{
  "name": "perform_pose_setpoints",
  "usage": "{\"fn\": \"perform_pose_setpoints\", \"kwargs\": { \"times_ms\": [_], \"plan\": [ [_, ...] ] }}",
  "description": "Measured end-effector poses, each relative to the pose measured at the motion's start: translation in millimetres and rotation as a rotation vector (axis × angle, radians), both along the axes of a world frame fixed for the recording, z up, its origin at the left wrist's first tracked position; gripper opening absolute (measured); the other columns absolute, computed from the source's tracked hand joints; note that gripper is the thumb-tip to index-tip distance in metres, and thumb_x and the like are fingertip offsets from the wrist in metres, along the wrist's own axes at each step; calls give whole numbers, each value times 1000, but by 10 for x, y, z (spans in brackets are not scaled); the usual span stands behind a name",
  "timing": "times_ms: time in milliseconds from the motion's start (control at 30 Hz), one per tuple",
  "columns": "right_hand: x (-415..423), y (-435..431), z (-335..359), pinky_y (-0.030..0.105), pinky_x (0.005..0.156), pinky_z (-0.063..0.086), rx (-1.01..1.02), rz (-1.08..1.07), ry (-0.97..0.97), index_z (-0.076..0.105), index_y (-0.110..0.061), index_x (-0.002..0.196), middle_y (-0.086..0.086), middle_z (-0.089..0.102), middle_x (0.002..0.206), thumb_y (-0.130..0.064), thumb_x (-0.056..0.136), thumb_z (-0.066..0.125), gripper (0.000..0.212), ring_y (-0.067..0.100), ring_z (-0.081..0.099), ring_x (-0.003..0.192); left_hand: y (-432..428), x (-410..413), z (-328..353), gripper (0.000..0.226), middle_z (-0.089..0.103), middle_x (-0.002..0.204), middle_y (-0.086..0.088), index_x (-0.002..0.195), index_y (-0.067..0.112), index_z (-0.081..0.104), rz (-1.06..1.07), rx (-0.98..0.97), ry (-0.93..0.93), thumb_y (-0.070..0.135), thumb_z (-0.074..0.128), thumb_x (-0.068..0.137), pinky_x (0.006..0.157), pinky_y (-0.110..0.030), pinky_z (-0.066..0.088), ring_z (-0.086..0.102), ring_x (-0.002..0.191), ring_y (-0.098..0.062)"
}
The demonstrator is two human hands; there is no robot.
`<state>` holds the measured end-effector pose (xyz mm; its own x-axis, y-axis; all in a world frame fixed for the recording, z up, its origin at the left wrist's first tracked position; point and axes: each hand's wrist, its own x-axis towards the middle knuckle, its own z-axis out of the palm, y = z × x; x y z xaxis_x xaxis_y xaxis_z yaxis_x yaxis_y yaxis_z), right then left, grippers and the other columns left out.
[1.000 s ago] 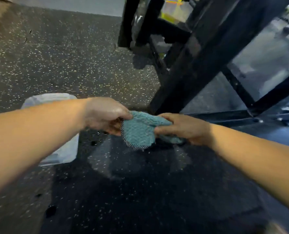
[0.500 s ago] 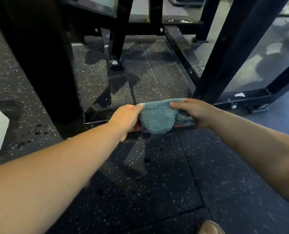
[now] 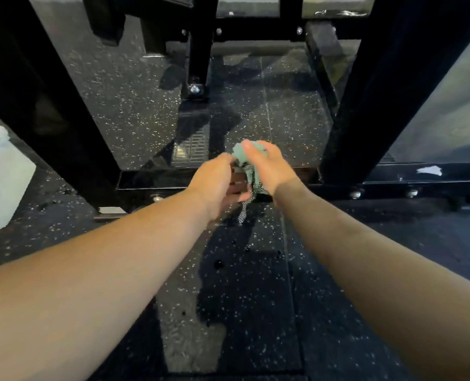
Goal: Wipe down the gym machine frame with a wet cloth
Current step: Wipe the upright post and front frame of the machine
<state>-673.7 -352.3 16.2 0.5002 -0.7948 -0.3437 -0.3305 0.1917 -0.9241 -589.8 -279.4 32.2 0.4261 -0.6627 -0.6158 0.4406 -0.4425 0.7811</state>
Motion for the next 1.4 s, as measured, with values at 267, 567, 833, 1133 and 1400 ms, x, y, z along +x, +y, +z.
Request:
{"fn": "perform_pose_setpoints", "kwargs": {
  "times_ms": [267, 567, 833, 1133, 1400],
  "plan": [
    [-479, -171, -353, 33, 105, 38, -881, -100, 272, 62, -14, 122, 5, 58, 129, -7, 88, 59, 35, 21, 49, 120, 2, 20, -215, 37, 60, 121, -3, 117, 16, 62, -442, 124, -542, 20, 29, 101, 88, -28, 40, 53, 113, -20],
    [-452, -231, -644, 40, 118, 1, -775, 168, 861, 12, -32, 151, 4, 11, 159, -52, 98, 30, 60, 26, -4, 147, 137, 360, -625, 39, 43, 139, -3, 133, 25, 48, -729, 194, -1137, 38, 36, 99, 104, -38, 32, 35, 128, -27],
    [45, 109, -864, 45, 118, -9, -756, 229, 991, 5, -30, 152, 7, -3, 160, -53, 99, 18, 59, 31, -9, 146, 133, 393, -769, 45, 30, 148, 2, 142, 28, 36, -746, 331, -1312, 39, 28, 99, 105, -39, 29, 30, 130, -26],
    [-613, -200, -880, 40, 120, 1, -684, 159, 1051, 10, -30, 151, 2, -1, 160, -54, 98, 24, 60, 23, -6, 146, 205, 476, -793, 44, 30, 151, 7, 141, 22, 39, -735, 214, -1311, 30, 33, 98, 104, -35, 31, 32, 131, -21],
    [89, 278, -840, 38, 117, -7, -1002, 679, 872, 8, -32, 152, 2, 0, 161, -47, 100, 20, 55, 26, -5, 147, 237, 636, -728, 26, 53, 122, -7, 111, 15, 61, -375, 112, -1118, 16, 44, 92, 94, -35, 36, 46, 114, -27]
  ]
}}
